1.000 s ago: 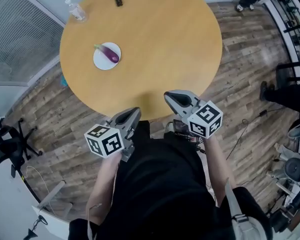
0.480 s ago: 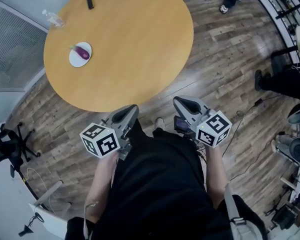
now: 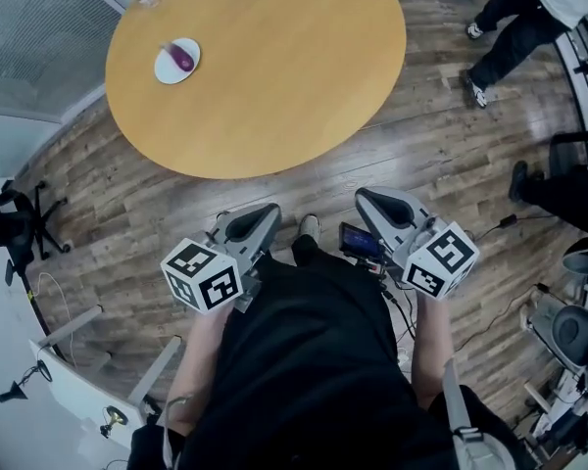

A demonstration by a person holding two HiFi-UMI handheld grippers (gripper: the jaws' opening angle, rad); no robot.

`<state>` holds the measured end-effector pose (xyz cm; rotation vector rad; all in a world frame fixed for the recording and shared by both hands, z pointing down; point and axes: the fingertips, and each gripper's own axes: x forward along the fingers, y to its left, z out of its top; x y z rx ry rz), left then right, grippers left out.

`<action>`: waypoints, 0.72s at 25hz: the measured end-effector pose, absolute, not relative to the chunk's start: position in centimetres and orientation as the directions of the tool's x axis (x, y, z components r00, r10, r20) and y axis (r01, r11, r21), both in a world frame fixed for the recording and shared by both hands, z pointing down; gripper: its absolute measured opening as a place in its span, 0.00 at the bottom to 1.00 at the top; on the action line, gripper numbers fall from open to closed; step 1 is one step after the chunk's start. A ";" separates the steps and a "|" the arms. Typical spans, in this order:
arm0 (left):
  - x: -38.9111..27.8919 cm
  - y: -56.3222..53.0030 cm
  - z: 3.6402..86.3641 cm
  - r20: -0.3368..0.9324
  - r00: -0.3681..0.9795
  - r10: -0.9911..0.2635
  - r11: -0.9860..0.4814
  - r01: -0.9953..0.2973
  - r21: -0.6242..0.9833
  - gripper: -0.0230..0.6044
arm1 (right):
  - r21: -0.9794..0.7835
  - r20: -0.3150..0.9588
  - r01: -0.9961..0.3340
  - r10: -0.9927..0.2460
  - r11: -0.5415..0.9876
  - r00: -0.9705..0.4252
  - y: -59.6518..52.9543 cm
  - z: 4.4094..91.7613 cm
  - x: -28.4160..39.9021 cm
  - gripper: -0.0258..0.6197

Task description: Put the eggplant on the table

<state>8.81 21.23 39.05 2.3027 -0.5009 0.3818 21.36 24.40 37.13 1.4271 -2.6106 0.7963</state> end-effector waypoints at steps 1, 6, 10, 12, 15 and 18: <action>8.6 21.3 38.7 0.406 0.879 -0.251 -0.653 -0.463 0.599 0.06 | -0.401 0.296 -0.800 -0.763 0.447 -0.575 24.5 37.0 21.1 0.07; 6.4 21.2 37.8 0.402 0.865 -0.300 -0.668 -0.491 0.559 0.06 | -0.350 0.285 -0.801 -0.760 0.485 -0.584 23.8 36.2 19.1 0.07; 3.6 22.2 37.8 0.410 0.852 -0.324 -0.667 -0.513 0.540 0.06 | -0.340 0.271 -0.794 -0.756 0.505 -0.596 23.9 35.4 16.7 0.07; 2.6 22.6 38.1 0.410 0.849 -0.333 -0.660 -0.521 0.541 0.06 | -0.335 0.271 -0.787 -0.747 0.518 -0.607 24.1 35.3 15.6 0.07; 1.8 23.4 38.1 0.408 0.850 -0.334 -0.657 -0.520 0.545 0.06 | -0.331 0.271 -0.781 -0.739 0.530 -0.616 24.7 34.9 14.6 0.07; 1.3 24.0 38.0 0.405 0.853 -0.330 -0.662 -0.515 0.545 0.06 | -0.323 0.271 -0.785 -0.743 0.529 -0.612 25.2 34.7 14.1 0.07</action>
